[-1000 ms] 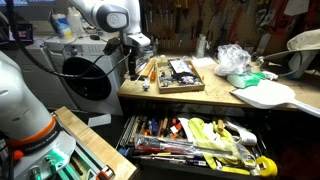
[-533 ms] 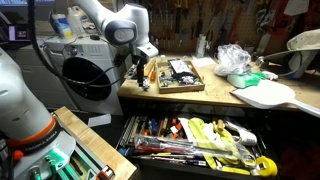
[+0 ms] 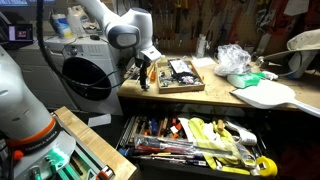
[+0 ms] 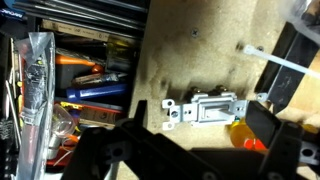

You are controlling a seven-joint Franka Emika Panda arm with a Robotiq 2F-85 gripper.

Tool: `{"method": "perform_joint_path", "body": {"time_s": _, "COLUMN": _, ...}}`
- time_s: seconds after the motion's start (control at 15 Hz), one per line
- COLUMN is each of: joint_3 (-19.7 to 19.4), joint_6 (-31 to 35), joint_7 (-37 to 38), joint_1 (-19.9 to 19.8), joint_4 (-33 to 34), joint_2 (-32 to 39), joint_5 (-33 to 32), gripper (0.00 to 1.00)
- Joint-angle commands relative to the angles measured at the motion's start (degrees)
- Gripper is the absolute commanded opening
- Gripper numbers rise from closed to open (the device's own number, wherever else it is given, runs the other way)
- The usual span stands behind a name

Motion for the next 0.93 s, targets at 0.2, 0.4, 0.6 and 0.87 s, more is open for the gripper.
{"method": "perform_joint_path", "body": {"time_s": 0.2, "joint_3": -0.54, "joint_6": 3.55, "joint_7": -2.71, "joint_1": 1.42, "joint_4": 0.09, "joint_2": 1.49, "joint_5": 0.01, "gripper": 1.00}}
{"method": "perform_joint_path", "body": {"time_s": 0.4, "joint_3": -0.58, "joint_6": 5.17, "joint_7": -3.39, "joint_1": 1.70, "joint_4": 0.18, "joint_2": 2.35, "joint_5": -0.40, "gripper": 1.00}}
{"method": "perform_joint_path", "body": {"time_s": 0.6, "joint_3": -0.72, "joint_6": 5.23, "joint_7": -2.33, "joint_1": 1.66, "joint_4": 0.29, "joint_2": 3.12, "joint_5": -1.79, "gripper": 1.00}}
{"method": "perform_joint_path", "body": {"time_s": 0.87, "joint_3": -0.81, "joint_6": 4.74, "joint_7": -1.76, "joint_1": 1.73, "joint_4": 0.51, "joint_2": 3.92, "joint_5": -2.47, "gripper": 1.00}}
